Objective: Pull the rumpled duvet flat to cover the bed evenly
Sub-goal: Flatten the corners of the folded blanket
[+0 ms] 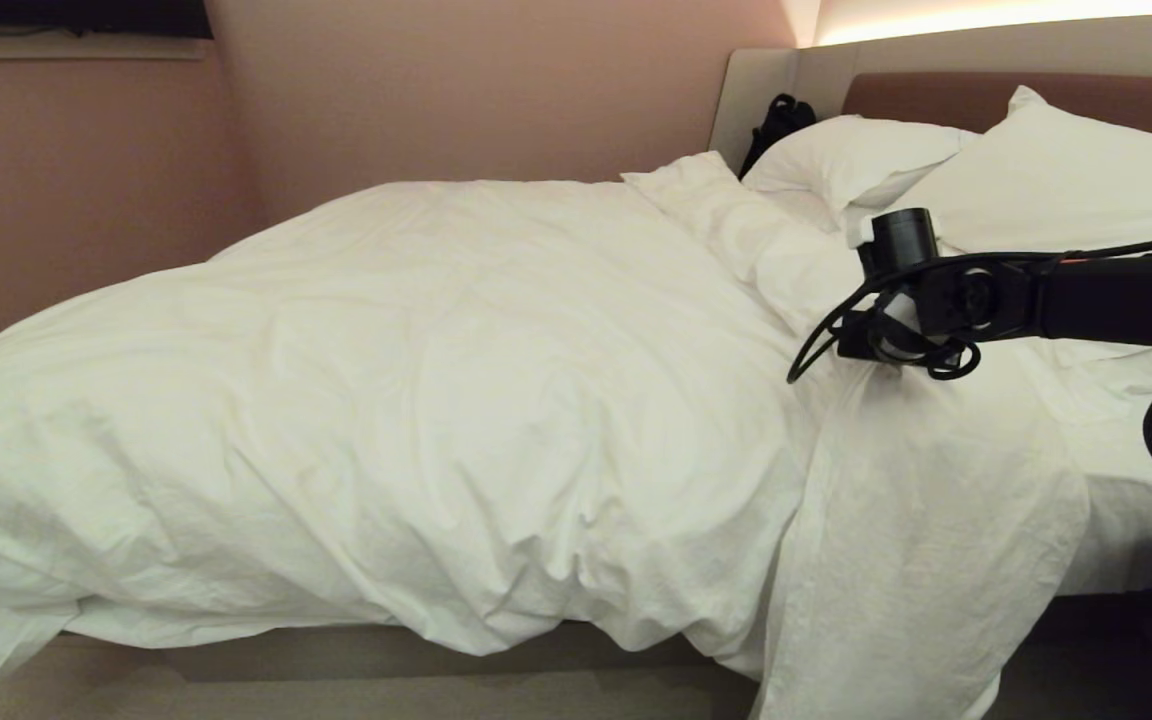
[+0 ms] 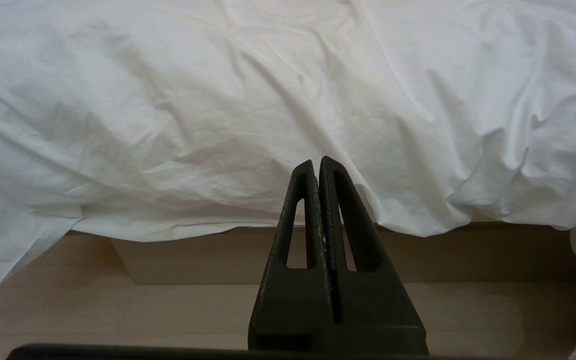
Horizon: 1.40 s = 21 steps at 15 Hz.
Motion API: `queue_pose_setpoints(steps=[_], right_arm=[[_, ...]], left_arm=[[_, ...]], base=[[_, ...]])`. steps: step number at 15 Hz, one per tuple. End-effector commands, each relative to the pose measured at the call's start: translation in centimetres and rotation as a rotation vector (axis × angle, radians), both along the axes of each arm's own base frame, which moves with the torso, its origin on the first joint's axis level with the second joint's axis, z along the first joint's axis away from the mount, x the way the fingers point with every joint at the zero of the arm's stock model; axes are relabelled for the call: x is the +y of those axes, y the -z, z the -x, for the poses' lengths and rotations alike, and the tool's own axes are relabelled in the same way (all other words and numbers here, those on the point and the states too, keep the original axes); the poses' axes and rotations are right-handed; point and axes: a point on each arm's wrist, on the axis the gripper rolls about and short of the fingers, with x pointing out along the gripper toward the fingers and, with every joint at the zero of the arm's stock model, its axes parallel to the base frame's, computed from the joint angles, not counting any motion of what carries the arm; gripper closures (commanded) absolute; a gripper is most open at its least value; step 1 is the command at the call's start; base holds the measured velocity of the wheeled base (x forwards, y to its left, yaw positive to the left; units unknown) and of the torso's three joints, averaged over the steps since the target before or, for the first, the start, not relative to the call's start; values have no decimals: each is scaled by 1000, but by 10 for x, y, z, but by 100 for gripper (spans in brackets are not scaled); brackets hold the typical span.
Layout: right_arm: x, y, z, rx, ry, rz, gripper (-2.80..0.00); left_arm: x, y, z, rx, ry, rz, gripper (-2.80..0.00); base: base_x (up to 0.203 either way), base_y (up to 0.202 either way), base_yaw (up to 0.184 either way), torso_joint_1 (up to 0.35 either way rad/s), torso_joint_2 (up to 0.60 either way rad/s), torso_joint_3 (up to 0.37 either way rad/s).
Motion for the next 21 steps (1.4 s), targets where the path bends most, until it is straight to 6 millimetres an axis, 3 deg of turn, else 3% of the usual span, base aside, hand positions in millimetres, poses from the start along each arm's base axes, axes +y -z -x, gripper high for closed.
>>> queue_pose_setpoints(steps=[1,3,4,8,14,17,21], right_arm=[[0,2,3,40,-14,-3,0],[0,5,2,60,-16,1,0],[0,5,2,61,-17,1,-280],[5,-14,16,46,-72,-34,-280],[16,-106,94,-64,-446,-271,-280],[-28,-119,99,-99,-403,-289,-280],[-111,-119,97,-121,-314,-351,-280]], left_arm=[[0,0,0,-1,-1,0,0],[0,0,0,0,0,0,0],[0,0,0,0,-1,0,0],[0,0,0,0,0,0,0],[0,0,0,-2,0,0,0],[0,0,0,0,0,0,0],[0,0,0,0,-1,0,0]], base=[[0,0,0,0,0,0],[0,0,0,0,0,0],[0,0,0,0,0,0],[0,0,0,0,0,0],[0,0,0,0,0,0],[0,0,0,0,0,0],[0,0,0,0,0,0]])
